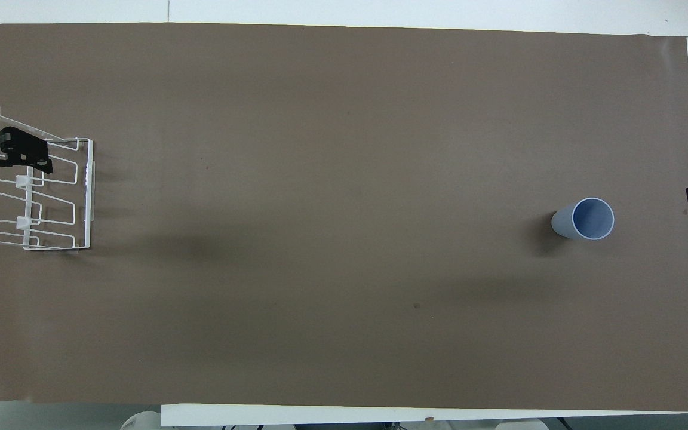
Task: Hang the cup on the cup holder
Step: 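Move the right gripper toward the light blue cup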
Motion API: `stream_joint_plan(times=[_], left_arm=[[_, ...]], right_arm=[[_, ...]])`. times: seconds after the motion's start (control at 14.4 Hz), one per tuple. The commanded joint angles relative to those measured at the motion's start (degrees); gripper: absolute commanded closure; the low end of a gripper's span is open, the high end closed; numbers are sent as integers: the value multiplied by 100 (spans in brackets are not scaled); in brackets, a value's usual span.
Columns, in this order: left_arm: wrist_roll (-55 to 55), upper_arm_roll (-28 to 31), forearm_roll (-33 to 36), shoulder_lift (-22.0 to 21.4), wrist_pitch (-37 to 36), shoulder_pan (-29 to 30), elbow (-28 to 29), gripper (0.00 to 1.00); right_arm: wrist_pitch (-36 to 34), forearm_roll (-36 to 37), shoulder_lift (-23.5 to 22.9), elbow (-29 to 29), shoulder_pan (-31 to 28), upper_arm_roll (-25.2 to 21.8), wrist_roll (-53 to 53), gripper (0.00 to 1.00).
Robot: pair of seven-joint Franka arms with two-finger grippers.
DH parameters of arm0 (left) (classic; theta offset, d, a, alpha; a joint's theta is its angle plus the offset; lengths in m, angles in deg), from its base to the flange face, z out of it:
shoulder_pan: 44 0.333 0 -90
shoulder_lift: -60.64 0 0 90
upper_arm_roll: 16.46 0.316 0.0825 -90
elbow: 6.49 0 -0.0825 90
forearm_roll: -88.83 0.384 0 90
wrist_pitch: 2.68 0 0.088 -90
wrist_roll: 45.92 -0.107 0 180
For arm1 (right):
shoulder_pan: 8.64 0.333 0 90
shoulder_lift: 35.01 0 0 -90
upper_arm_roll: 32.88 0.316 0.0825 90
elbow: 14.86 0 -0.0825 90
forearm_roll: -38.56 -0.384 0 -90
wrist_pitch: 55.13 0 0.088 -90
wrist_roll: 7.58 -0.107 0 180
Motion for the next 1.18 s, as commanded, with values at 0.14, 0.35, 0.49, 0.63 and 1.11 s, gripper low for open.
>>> stream_joint_plan(times=[0.14,0.35,0.49,0.63,1.11], left_arm=[[-90,-2,151,-6,573,-47,45,0],[-701,15,152,-277,332,14,62,0],[-1678,24,82,-305,296,14,-77,0],[-1550,-2,-32,-279,278,-3,-174,0],[-864,-64,-252,-208,217,-179,-368,0]], right_arm=[[61,-84,133,-151,-22,-8,125,0],[113,-84,160,-239,-31,-8,125,0],[750,-84,264,-605,-48,-8,204,0],[1805,-93,484,-1466,-101,-16,484,0],[3406,-523,389,-2997,-215,-25,1547,0]])
